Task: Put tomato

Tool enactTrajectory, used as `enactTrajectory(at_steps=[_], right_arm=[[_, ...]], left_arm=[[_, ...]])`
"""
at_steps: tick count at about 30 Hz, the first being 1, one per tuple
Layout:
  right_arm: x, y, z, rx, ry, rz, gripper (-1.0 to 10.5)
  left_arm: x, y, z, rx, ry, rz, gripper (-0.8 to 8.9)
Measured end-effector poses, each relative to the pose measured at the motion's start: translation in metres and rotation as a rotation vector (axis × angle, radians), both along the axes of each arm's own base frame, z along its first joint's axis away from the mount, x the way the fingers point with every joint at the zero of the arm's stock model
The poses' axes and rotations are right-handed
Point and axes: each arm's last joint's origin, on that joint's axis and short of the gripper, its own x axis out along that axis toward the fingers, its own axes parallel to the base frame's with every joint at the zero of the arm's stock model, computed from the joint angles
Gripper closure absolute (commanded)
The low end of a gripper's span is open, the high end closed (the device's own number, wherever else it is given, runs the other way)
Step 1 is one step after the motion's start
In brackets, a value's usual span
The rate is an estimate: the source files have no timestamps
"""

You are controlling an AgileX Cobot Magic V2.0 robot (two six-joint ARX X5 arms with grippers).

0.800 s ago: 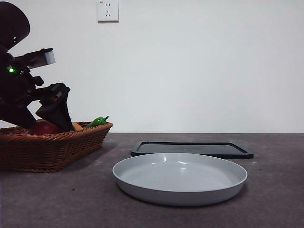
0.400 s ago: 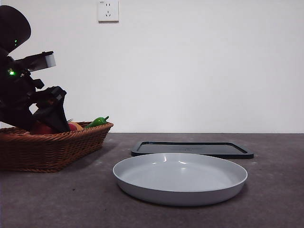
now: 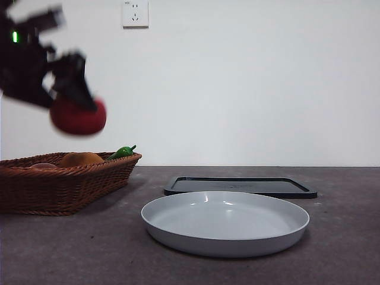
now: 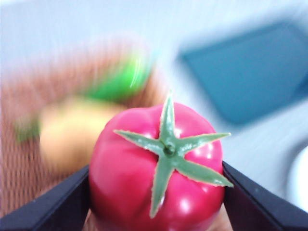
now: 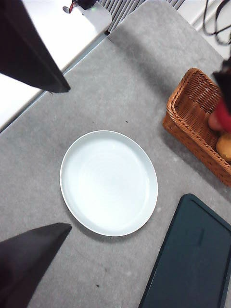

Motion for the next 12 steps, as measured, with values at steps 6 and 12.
enactTrajectory(at_steps=[6,12], right_arm=[[0.0,0.0,0.0,-0.002,-0.001,-0.002,5.2],[0.0,0.0,0.0,-0.002,-0.001,-0.003,5.2]], left_arm=[[-0.031,-0.023,0.034,-0.111,-0.089,-0.142,4.83],[-0.05,-0.062,0.034,-0.134,-0.06,-0.295,4.83]])
